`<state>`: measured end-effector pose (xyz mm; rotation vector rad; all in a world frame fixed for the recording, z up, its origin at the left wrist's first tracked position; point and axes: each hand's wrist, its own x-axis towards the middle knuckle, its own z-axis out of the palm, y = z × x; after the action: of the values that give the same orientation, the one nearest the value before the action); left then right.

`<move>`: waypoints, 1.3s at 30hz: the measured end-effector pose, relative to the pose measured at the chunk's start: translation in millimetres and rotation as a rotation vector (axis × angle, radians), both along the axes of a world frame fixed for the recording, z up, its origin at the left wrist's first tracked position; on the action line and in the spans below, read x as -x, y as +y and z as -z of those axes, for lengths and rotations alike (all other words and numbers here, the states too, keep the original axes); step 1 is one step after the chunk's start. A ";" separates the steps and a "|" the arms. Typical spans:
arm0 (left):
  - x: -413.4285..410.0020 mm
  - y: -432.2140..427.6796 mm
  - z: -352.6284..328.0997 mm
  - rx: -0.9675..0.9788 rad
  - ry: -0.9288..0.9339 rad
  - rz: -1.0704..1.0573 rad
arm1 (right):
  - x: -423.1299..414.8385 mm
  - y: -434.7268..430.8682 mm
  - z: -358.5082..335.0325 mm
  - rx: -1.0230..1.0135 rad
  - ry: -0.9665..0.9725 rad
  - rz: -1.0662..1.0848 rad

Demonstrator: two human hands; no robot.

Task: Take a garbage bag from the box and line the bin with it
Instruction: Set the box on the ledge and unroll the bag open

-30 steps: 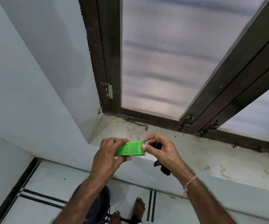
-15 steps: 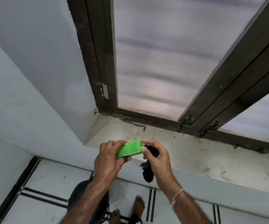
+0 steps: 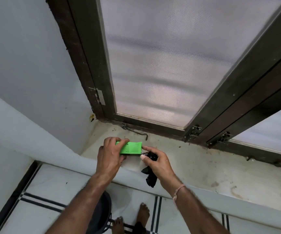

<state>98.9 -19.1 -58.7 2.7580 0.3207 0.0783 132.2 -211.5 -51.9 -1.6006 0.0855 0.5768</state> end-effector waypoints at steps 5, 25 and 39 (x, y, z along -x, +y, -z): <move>-0.4 2.1 3.6 -0.023 -0.001 0.030 | -3.0 -6.8 8.6 -0.007 0.012 -0.001; 13.7 -4.3 9.7 -0.113 -0.065 -0.029 | 15.7 2.0 2.9 -0.019 0.001 0.147; 125.0 -33.6 -46.0 1.370 0.120 -0.523 | 105.4 89.5 -42.4 -0.141 0.217 0.097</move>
<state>-26.1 -52.7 -12.7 1.2880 0.7581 -0.1338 26.9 -122.1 -9.5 -1.3858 0.2769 0.6649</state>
